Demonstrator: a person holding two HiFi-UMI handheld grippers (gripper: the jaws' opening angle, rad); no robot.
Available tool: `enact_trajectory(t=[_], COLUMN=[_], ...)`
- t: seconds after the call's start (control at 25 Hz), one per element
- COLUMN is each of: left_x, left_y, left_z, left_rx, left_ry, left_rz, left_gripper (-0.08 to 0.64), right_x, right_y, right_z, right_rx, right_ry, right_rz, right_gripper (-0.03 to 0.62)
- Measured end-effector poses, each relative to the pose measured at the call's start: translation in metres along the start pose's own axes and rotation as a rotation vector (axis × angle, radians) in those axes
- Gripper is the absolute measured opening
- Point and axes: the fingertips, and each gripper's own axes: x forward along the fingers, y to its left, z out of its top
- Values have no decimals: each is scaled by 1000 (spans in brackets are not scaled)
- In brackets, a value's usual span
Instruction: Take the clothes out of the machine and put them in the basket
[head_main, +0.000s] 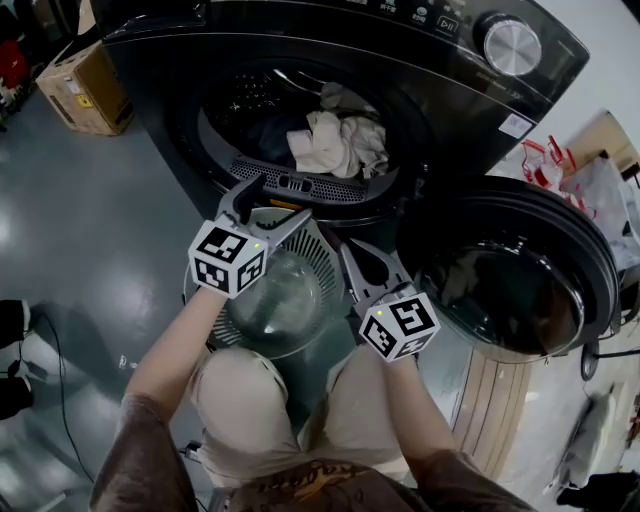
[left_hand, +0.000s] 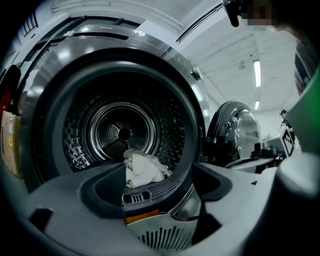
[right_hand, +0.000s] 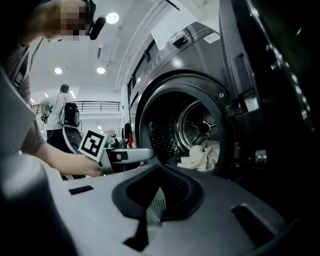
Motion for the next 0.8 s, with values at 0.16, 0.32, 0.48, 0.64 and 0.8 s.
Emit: enact_trajectory(t=[0.16, 0.32, 0.48, 0.64, 0.8], left_x=[41, 84, 122, 159, 177], left_y=[11, 19, 24, 35, 42], left_z=[-14, -29, -36, -44, -57], left_rx=[40, 125, 181, 215, 232], left_ry=[51, 135, 184, 239, 348], left_rz=[7, 5, 15, 20, -1], left_gripper=[412, 418, 423, 423, 423], right_x=[-8, -9, -11, -14, -14], right_y=[-3, 0, 1, -2, -1], right_z=[2, 7, 11, 12, 14], right_rx=[28, 41, 70, 74, 87], right_ry=[-11, -24, -38, -39, -46], right_rz=[-11, -13, -24, -49, -58], right_gripper=[-3, -3, -3, -3, -3])
